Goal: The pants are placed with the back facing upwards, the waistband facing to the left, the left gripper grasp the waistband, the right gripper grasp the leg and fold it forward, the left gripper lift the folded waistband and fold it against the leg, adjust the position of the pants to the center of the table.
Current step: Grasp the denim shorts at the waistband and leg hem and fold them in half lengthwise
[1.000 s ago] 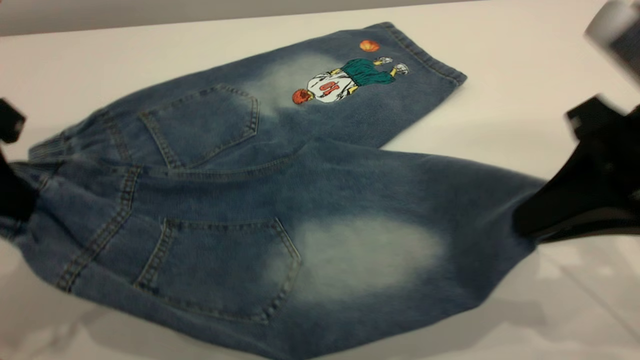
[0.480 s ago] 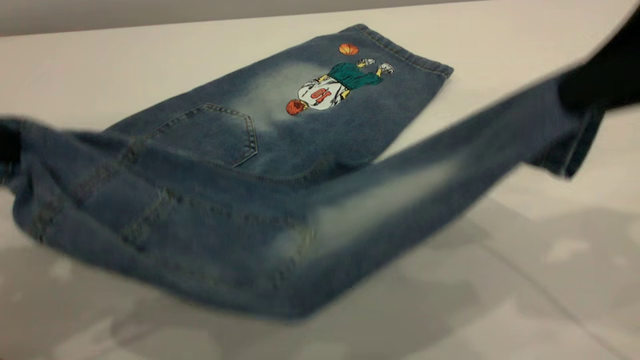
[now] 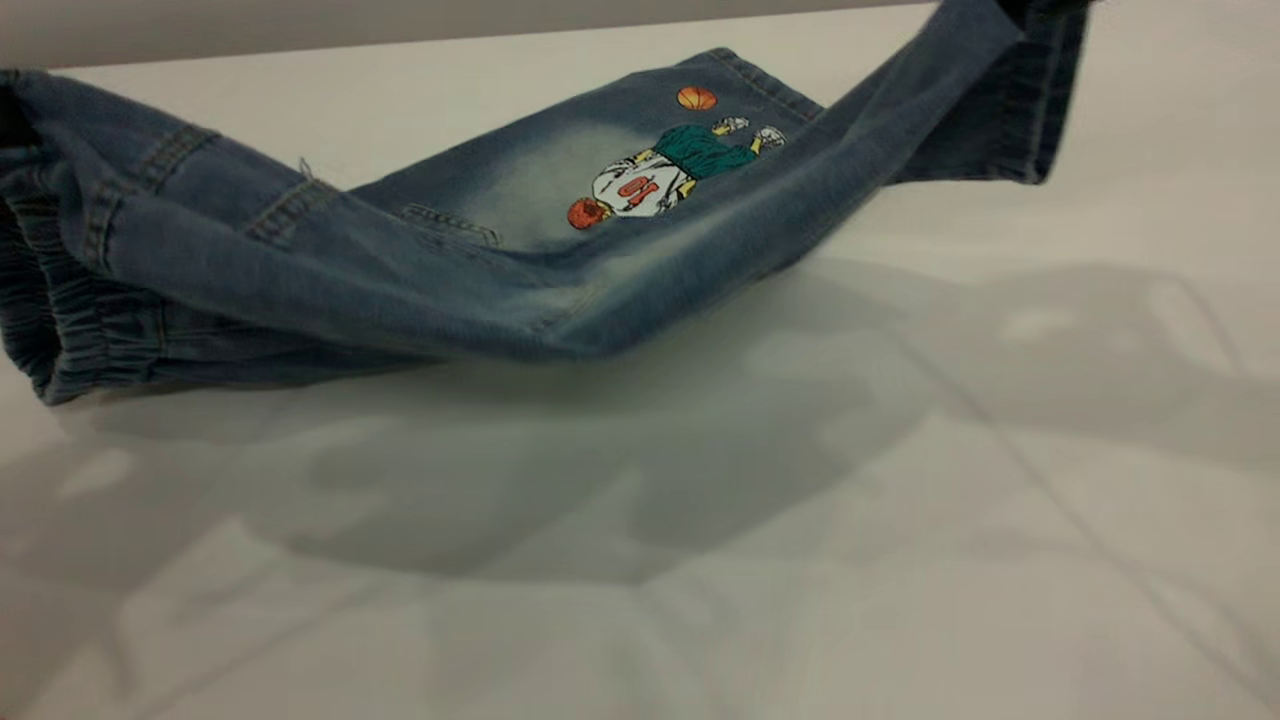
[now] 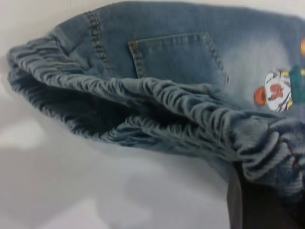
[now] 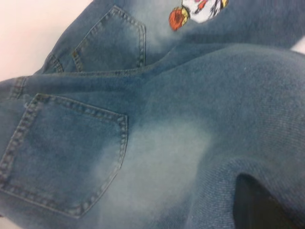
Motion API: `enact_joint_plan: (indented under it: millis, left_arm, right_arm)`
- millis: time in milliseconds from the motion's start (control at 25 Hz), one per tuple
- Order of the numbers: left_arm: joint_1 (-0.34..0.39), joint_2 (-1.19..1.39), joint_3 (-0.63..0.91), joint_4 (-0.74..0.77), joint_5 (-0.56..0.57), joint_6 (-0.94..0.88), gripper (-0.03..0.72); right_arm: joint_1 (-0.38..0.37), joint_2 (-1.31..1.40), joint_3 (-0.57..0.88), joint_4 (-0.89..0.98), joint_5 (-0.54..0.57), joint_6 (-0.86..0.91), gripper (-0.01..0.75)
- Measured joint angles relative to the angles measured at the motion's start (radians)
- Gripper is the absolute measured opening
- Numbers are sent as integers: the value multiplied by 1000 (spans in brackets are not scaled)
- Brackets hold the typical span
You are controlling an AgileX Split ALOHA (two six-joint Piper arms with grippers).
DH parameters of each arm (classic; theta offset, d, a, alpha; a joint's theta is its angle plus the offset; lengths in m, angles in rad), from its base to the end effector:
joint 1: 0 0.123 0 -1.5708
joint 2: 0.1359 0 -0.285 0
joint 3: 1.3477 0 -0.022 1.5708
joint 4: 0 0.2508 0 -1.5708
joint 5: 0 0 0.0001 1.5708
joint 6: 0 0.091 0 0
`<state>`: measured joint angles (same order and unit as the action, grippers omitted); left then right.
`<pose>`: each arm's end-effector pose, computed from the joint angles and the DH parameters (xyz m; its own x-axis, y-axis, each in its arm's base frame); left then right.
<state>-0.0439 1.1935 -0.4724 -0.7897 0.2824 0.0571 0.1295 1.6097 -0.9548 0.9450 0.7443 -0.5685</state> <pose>0.2058 -0.0271 0.2027 -0.6755 -0.6117 -0.4118 -0.3513 0.7580 -0.5496 0.3007 0.0896 0.2209 -0.9277 0.0678 -0.3671 -0.1696 0.7994 0.5764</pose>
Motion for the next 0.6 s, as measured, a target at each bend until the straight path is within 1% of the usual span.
enact_joint_plan:
  millis: [200,400,600]
  left_arm:
    - [0,79,0,-84,-64,0,141]
    - [0,173,0,-232,-170,12,141]
    - [0,234,-1,-346,-267,13,141]
  right_arm:
    - [0,119,-130,13,19,16,25]
    - [0,222,-231,50,37,62,25]
    - [0,329,-345,80,67,107,25]
